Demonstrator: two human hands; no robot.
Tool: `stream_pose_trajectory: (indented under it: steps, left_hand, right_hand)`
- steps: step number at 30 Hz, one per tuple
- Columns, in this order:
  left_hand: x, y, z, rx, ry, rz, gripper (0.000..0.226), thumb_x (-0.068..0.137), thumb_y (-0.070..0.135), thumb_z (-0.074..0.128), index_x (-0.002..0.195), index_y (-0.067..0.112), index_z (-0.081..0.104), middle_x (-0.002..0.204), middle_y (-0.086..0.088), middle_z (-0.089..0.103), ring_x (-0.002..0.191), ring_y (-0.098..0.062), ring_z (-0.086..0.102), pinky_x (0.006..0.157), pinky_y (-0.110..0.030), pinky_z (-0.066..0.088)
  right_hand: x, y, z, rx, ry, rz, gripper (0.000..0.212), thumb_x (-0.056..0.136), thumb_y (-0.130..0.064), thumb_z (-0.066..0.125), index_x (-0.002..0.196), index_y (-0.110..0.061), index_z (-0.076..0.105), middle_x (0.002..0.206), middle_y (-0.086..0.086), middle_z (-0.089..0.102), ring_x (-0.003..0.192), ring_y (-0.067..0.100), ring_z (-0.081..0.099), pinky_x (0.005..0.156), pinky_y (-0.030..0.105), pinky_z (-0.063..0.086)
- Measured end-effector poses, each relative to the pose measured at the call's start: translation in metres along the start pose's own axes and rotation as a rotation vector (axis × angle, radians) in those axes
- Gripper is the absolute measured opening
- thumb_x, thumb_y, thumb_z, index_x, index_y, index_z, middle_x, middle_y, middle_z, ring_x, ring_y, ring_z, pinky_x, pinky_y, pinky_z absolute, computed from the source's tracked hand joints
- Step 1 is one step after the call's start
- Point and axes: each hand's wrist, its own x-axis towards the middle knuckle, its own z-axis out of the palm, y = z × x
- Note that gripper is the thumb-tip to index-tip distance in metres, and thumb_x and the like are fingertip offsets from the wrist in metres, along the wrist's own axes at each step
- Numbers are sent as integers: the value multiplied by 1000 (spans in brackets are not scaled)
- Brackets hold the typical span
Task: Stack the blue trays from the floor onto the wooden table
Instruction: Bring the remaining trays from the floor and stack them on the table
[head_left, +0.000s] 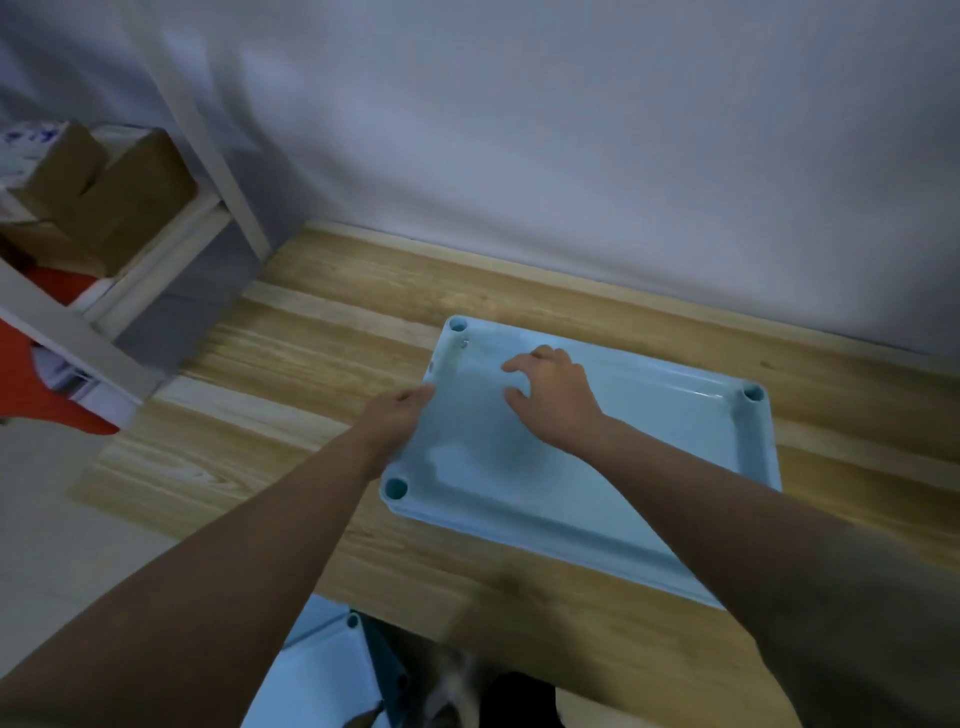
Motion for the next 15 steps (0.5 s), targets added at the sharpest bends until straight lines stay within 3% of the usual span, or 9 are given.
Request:
stream_pose_trajectory:
  steps: [4, 9, 15]
  left_hand:
    - [14, -3, -3, 165, -93, -33, 52, 88, 57, 56, 110, 11, 66, 105, -5, 68, 89, -22, 66, 77, -38, 55]
    - [20, -18, 3, 198, -99, 9, 46, 90, 53, 56, 109, 12, 65, 105, -5, 69, 90, -20, 65, 78, -34, 54]
    - [41, -28, 1, 375, -163, 30, 72, 76, 78, 43, 110, 17, 64, 99, 0, 69, 86, -19, 66, 83, -43, 55]
  right_hand:
    - [37, 4, -6, 21, 4, -24, 38, 93, -30, 53, 130, -22, 55, 135, 5, 51, 131, 25, 38, 107, 37, 29]
    - [69, -10, 0, -19, -15, -54, 44, 95, -29, 49, 137, -18, 47, 139, 5, 47, 131, 25, 36, 107, 35, 27]
    - [94, -16, 16, -26, -132, 45, 46, 97, -32, 43, 139, -13, 42, 139, 10, 45, 127, 30, 40, 105, 39, 31]
